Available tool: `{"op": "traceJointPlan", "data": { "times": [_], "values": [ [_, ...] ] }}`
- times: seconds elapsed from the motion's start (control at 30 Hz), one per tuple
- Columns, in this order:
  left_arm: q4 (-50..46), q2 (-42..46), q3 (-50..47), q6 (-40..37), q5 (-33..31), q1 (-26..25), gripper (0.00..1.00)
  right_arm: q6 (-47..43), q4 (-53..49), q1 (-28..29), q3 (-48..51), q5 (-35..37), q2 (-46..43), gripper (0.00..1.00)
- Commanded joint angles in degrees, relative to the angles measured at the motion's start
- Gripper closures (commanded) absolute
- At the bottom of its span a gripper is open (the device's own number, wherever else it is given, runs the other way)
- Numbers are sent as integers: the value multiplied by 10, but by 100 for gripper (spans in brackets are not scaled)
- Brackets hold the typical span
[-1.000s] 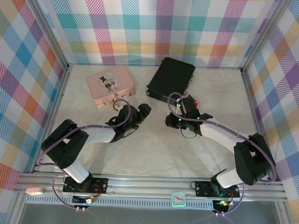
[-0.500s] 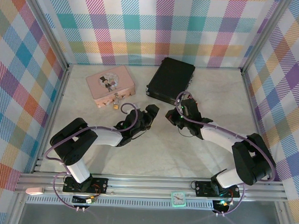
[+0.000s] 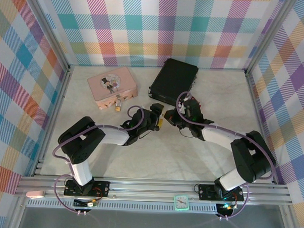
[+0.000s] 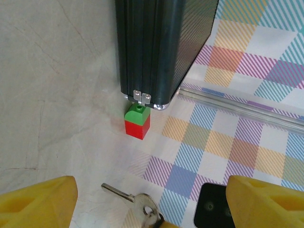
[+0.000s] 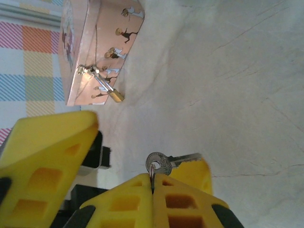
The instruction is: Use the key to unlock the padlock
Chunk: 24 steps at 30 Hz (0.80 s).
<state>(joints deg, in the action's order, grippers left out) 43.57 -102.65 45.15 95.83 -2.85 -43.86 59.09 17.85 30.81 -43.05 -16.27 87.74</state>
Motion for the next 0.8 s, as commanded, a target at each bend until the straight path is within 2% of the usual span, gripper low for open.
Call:
{"op": "traceJointPlan", "data": {
  "times": [0.0,0.2,0.47,0.77],
  "values": [
    [36,-26,19,46,15,-5,19,-10,46,3,-6,-39,12,100],
    [59,-38,5,61,-7,-1,24,-21,32,2,-2,-53,-4,100],
    [126,-65,4,81,0,8,41,-29,14,2,1,-61,-13,100],
    [121,-49,-19,75,-9,16,43,-48,-21,2,3,-42,-45,100]
  ]
}}
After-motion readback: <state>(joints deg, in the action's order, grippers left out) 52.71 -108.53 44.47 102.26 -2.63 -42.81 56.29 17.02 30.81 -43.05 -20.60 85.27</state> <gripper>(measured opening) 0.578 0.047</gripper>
